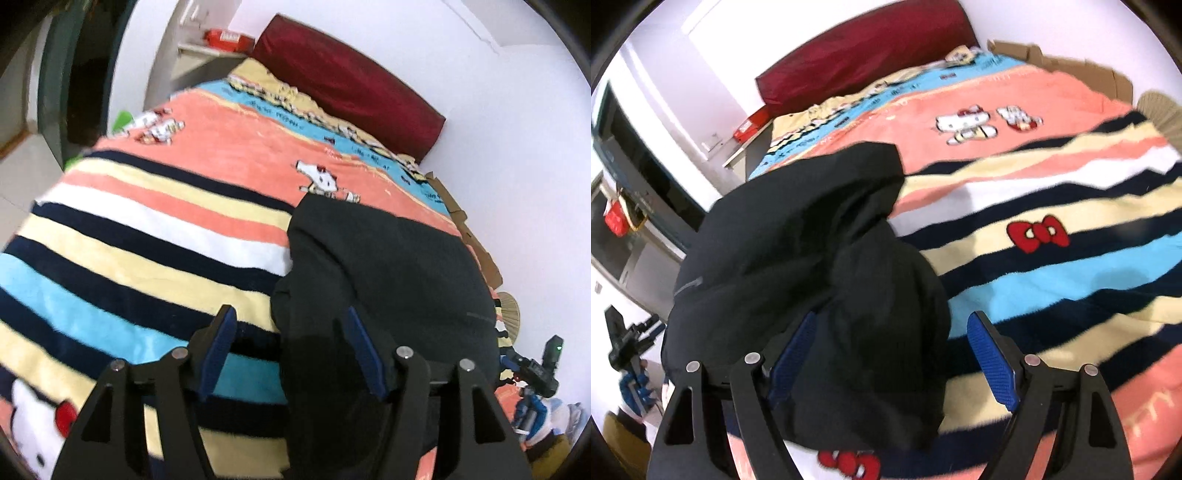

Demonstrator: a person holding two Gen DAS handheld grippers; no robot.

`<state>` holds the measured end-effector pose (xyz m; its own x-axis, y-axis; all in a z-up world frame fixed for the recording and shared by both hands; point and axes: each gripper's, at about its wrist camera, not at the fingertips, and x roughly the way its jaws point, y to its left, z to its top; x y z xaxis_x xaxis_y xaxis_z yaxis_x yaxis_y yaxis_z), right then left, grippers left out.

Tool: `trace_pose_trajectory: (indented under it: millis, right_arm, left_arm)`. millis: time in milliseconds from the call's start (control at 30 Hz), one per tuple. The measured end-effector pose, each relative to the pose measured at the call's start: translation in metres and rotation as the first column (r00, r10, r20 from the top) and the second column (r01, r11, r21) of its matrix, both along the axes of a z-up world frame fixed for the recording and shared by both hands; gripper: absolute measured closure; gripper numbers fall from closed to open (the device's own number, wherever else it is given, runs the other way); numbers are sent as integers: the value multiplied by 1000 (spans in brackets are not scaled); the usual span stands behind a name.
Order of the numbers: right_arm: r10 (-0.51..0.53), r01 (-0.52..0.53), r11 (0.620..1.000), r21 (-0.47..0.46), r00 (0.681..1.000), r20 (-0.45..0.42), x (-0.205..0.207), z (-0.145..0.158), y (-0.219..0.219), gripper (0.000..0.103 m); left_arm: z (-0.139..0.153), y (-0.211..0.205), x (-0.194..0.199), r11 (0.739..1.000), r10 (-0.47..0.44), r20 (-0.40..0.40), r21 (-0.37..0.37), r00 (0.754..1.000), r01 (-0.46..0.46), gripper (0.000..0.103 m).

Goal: Fold large clothes
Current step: 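Set the bundle down on the blanket with both grippers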

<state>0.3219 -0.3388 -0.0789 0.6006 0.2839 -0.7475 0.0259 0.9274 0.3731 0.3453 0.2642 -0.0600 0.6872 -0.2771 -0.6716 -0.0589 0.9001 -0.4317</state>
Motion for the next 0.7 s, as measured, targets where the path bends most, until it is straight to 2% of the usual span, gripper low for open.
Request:
trace_pose_trajectory:
  millis: [100, 333, 500, 700]
  right_arm:
    - [20, -19, 1000, -20, 999, 46, -23, 24, 14, 19]
    - [55, -43, 995, -86, 988, 145, -63, 62, 43, 15]
    - [51, -29, 994, -109, 978, 201, -93, 74, 54, 8]
    - [44, -5, 989, -150, 965, 260, -118, 79, 67, 0]
  left_arm:
    - [17, -15, -12, 998, 32, 40, 58, 999, -34, 42]
    - [61, -57, -71, 978, 100, 123, 168, 987, -120, 42]
    - [65, -91, -99, 955, 109, 148, 259, 983, -145, 42]
    - [61, -134, -123, 931, 109, 187, 324, 976, -166, 38]
